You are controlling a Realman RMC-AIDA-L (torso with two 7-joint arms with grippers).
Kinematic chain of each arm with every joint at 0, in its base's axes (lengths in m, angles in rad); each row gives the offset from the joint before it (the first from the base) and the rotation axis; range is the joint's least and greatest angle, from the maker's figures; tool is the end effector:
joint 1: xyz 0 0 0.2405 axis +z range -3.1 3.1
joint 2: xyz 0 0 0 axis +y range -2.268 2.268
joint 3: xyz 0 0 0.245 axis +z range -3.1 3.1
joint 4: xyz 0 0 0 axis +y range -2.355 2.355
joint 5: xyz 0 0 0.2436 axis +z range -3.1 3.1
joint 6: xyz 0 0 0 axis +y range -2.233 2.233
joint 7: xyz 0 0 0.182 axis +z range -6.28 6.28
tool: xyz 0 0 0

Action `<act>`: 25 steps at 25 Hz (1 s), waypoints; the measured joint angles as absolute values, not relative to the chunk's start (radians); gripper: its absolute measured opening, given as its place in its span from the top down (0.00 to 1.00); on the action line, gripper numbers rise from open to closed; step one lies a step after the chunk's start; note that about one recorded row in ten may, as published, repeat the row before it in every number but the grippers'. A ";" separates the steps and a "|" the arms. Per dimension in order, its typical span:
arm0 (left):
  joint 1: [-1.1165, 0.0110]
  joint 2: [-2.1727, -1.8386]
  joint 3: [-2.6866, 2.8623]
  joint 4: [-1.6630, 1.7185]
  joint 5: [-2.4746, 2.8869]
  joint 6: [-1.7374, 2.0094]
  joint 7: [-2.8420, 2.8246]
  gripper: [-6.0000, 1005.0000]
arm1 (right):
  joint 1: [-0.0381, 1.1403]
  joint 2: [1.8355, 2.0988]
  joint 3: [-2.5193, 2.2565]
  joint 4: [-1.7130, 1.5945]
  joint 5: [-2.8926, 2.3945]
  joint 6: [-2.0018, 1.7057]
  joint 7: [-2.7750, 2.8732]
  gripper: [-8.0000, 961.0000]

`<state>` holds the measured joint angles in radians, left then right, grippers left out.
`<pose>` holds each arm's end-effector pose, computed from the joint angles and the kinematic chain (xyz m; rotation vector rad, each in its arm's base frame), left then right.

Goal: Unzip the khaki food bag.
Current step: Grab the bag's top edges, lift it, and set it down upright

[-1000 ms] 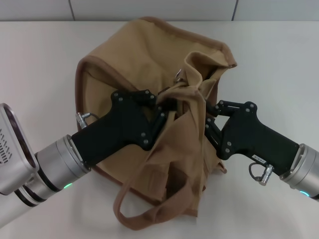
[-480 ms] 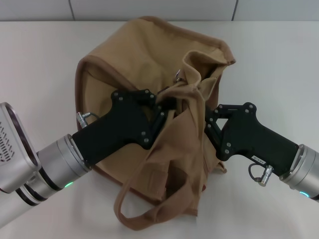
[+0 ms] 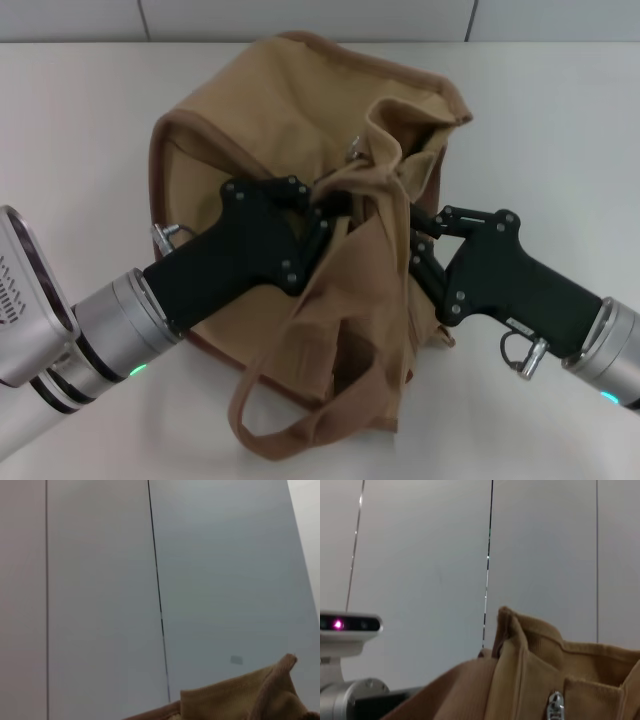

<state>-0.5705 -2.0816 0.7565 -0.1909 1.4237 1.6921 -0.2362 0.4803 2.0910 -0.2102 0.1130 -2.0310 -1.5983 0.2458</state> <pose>-0.2238 0.2849 -0.1053 -2.2715 -0.0992 -1.2066 0.2394 0.2793 -0.1151 -2.3110 0.1037 1.1076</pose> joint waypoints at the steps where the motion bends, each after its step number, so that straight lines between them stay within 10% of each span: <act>1: -0.571 -2.082 0.736 -0.196 1.424 1.693 -0.236 0.92 | 0.473 2.091 -0.210 0.130 -2.030 -1.584 0.195 0.93; 15: -0.616 -2.082 0.605 -0.248 1.521 1.656 -0.236 0.92 | 0.438 2.092 -0.079 0.252 -2.028 -1.538 -0.026 0.49; 25: -0.593 -2.082 0.396 -0.281 1.756 1.603 -0.178 0.92 | 0.438 2.092 -0.014 0.261 -2.028 -1.539 -0.028 0.50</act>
